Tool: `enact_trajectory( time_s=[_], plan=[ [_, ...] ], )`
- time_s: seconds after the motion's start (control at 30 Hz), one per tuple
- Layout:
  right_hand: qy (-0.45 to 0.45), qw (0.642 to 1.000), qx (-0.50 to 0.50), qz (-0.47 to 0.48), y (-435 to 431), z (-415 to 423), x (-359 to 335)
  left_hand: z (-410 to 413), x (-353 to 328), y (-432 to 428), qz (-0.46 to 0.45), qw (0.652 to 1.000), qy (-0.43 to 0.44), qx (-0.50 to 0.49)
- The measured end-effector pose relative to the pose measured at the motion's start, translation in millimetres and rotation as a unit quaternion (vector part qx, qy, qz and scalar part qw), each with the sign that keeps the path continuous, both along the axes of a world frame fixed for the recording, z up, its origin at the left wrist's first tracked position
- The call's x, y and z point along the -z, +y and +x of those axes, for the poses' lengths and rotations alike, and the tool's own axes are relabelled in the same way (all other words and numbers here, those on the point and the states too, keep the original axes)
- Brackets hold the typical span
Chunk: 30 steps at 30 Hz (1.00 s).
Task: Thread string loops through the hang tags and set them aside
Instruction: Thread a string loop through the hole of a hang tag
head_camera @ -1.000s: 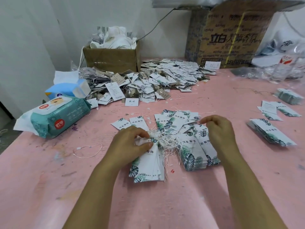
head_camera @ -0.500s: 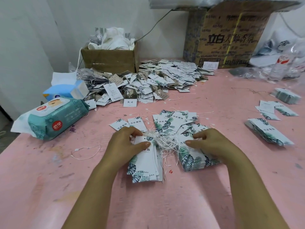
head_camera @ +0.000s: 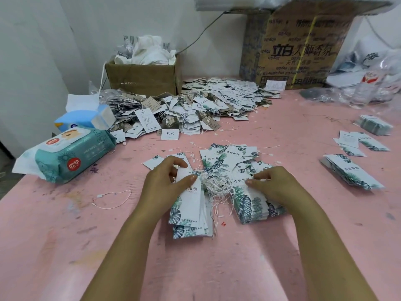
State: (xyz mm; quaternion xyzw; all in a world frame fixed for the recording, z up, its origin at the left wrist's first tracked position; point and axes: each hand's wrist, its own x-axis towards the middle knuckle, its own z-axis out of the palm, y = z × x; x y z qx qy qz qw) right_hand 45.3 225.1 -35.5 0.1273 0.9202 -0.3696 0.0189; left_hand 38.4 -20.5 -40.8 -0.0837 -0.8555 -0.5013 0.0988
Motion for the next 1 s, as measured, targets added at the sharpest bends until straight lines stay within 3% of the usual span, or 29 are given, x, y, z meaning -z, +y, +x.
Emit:
enact_trajectory(
  time_s=[0.1, 0.2, 0.33, 0.43, 0.5, 0.6, 0.67, 0.7, 0.77, 0.83, 0.9, 1.0],
  plan=[
    [0.1, 0.994, 0.023, -0.027, 0, -2, 0, 2, -1, 2, 0.027, 0.999, 0.01, 0.018],
    [0.221, 0.967, 0.041, -0.119, -6, -3, -6, 3, -1, 4, 0.033, 0.999, 0.011, 0.025],
    [0.31, 0.892, 0.086, -0.316, -10, 1, -16, 3, 0, 6, 0.013, 0.999, 0.029, 0.033],
    [0.367, 0.833, 0.116, -0.398, -11, 5, -23, 3, 0, 7, -0.01, 0.998, 0.042, 0.034],
    [0.414, 0.8, 0.149, -0.409, -8, 5, -24, 3, 1, 7, -0.02, 0.998, 0.045, 0.036],
    [0.482, 0.783, 0.203, -0.337, 0, 5, -21, 2, 1, 8, -0.023, 0.998, 0.043, 0.037],
    [0.5, 0.791, 0.216, -0.279, 6, 4, -19, 2, 1, 8, -0.02, 0.998, 0.038, 0.035],
    [0.484, 0.812, 0.207, -0.253, 8, 4, -17, 2, 1, 9, -0.016, 0.999, 0.035, 0.036],
    [0.373, 0.897, 0.143, -0.189, 11, 3, -14, 3, 0, 10, 0.004, 0.999, 0.022, 0.037],
    [0.191, 0.973, 0.057, -0.12, 10, 3, -10, 3, -1, 10, 0.031, 0.999, 0.007, 0.037],
    [0.039, 0.996, -0.009, -0.076, 5, 5, -7, 2, 0, 10, 0.049, 0.998, -0.008, 0.036],
    [-0.034, 0.998, -0.046, -0.038, 2, 3, -4, 2, 0, 10, 0.07, 0.997, -0.024, 0.038]
  ],
)
